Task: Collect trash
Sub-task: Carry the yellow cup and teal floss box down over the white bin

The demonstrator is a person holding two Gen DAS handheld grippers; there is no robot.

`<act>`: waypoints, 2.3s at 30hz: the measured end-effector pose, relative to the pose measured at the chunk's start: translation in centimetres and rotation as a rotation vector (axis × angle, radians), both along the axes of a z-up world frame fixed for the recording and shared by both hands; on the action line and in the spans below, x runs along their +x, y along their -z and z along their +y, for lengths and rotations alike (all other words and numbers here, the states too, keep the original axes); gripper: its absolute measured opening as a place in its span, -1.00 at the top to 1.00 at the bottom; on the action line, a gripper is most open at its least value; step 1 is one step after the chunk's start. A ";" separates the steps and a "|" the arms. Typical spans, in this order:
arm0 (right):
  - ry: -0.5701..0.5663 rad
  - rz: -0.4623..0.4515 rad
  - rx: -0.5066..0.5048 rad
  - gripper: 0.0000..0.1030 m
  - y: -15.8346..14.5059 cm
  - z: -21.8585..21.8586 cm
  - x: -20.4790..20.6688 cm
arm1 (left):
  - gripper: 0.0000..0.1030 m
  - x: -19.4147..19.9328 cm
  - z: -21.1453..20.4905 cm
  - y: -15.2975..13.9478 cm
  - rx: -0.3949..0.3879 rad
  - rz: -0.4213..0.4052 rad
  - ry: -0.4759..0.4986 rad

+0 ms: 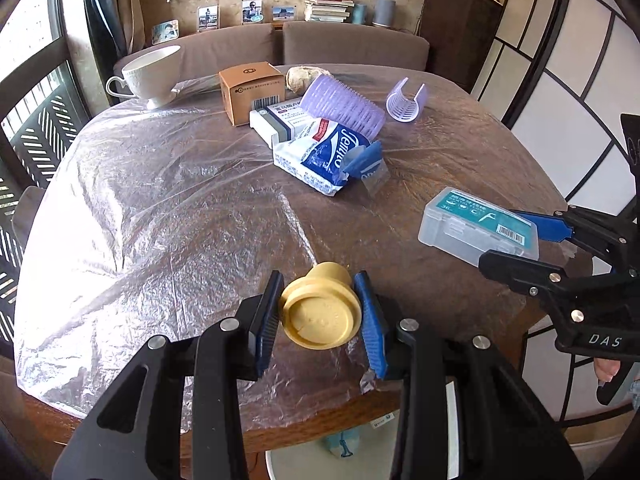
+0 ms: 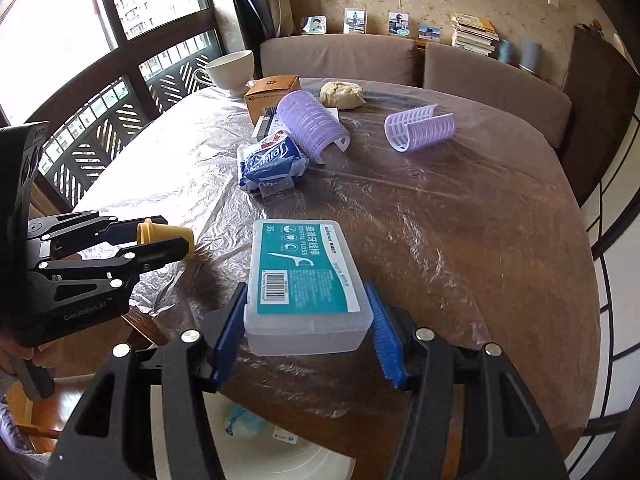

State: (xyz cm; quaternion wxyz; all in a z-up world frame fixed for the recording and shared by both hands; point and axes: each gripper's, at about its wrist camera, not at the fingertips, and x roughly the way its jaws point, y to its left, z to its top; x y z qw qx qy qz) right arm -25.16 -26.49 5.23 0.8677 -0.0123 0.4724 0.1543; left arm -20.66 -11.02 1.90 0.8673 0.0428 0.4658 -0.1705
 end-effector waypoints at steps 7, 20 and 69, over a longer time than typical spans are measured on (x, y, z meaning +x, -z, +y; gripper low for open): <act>0.054 -0.005 0.060 -0.09 -0.8 0.1 -1.3 | 0.25 -0.6 0.6 -0.7 -0.020 -0.013 0.045; 0.098 -0.030 0.039 -0.08 -2.0 1.4 -2.6 | 0.25 -1.2 1.8 -1.2 -0.056 -0.014 0.089; 0.003 0.128 0.013 -0.08 2.3 1.1 -15.9 | 0.25 -13.7 0.8 3.1 -0.002 0.132 0.050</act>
